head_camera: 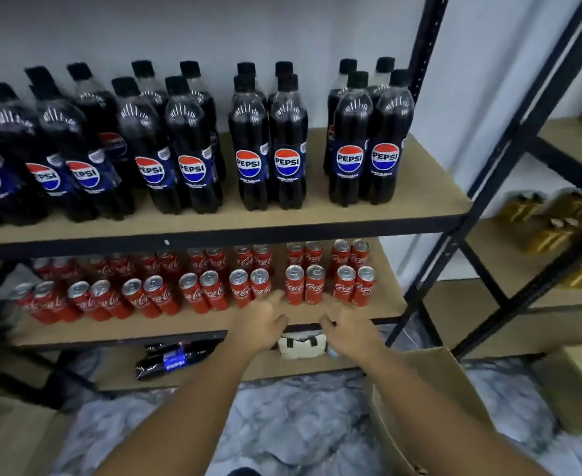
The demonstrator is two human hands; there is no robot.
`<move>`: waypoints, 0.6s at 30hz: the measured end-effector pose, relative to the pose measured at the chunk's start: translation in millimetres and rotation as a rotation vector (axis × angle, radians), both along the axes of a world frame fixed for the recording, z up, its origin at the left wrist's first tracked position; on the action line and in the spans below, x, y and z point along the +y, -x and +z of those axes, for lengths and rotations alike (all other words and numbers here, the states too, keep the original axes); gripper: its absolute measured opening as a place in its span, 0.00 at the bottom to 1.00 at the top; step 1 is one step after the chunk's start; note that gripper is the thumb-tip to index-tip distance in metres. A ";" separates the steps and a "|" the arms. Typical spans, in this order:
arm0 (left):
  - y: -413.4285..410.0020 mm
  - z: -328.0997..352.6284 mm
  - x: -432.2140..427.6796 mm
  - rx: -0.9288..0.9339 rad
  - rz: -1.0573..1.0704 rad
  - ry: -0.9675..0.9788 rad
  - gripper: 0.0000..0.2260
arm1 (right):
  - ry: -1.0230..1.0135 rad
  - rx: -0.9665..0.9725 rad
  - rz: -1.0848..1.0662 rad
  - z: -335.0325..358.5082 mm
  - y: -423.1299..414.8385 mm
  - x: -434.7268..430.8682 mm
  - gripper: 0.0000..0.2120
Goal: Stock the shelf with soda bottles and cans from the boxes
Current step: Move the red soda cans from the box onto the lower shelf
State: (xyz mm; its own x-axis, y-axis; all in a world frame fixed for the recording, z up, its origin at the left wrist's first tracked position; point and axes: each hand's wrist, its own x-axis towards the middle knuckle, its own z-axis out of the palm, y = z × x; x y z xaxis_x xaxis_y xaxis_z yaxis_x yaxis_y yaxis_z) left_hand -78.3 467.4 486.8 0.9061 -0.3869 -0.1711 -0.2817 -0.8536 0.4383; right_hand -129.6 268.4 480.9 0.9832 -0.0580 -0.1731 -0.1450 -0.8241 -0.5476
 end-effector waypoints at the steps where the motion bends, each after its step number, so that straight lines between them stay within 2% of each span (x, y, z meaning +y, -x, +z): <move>1: -2.9 -2.8 -5.3 0.003 0.026 0.007 0.25 | -0.015 0.012 0.015 -2.9 -7.9 -7.7 0.23; 6: -37.0 -44.5 -28.4 0.011 0.147 0.108 0.28 | -0.108 -0.021 0.078 -47.0 -50.0 -36.0 0.21; 11: -88.0 -138.0 -54.2 0.008 0.249 0.383 0.32 | -0.205 -0.146 -0.010 -130.0 -102.2 -37.0 0.28; 14: -102.0 -187.9 -65.6 0.004 0.309 0.531 0.34 | -0.301 -0.189 -0.081 -179.2 -120.7 -27.5 0.28; 18: -115.7 -228.8 -71.9 -0.017 0.404 0.654 0.32 | -0.312 -0.215 -0.144 -223.1 -135.0 -16.4 0.26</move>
